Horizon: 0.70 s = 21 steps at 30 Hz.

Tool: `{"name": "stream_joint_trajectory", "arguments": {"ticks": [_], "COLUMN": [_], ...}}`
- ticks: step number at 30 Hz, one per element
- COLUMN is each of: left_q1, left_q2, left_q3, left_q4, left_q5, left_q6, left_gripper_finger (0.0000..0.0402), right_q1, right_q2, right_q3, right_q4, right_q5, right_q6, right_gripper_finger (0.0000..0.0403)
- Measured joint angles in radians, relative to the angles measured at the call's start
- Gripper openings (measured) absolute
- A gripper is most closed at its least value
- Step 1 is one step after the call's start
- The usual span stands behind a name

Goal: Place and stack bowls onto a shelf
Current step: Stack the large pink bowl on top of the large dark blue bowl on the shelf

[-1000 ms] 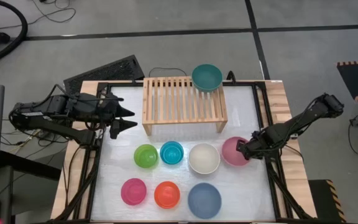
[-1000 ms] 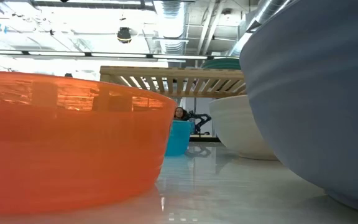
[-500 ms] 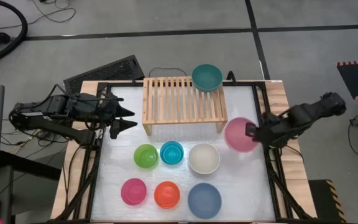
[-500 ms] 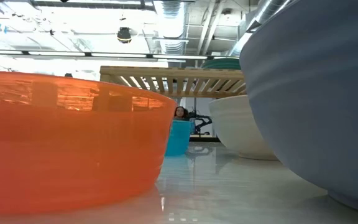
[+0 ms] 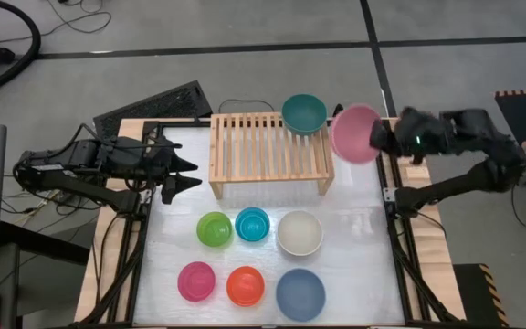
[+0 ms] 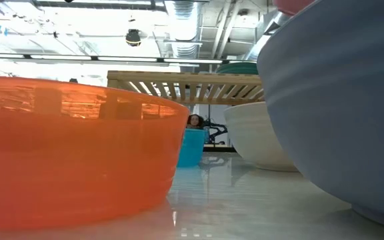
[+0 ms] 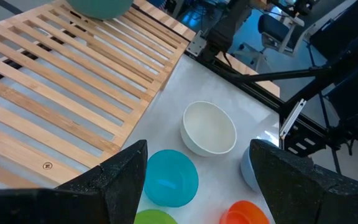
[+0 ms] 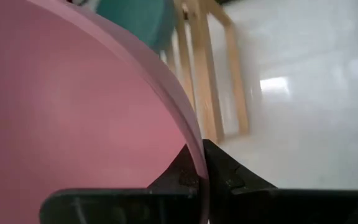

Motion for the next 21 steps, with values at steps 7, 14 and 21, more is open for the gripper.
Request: {"name": "stream_joint_trajectory", "arguments": {"ticks": [7,14,21], "left_q1": [0.0,0.0,0.0], "left_q2": [0.0,0.0,0.0], "left_q3": [0.0,0.0,0.0], "left_q4": [0.0,0.0,0.0], "left_q5": [0.0,0.0,0.0], "left_q6": [-0.003,-0.022,-0.049], "left_gripper_finger": [0.0265,0.0265,0.0265], "right_q1": [-0.395,-0.655,-0.744], "right_q2": [0.166,0.389,0.597], "right_q3": [0.184,0.345,0.508], "right_q4": [0.086,0.149,0.145], "right_q5": [-0.225,-0.508,-0.642], "right_q6": [-0.401,-0.668,-0.796], "right_gripper_finger": [0.0024,0.0024,0.0024]}}
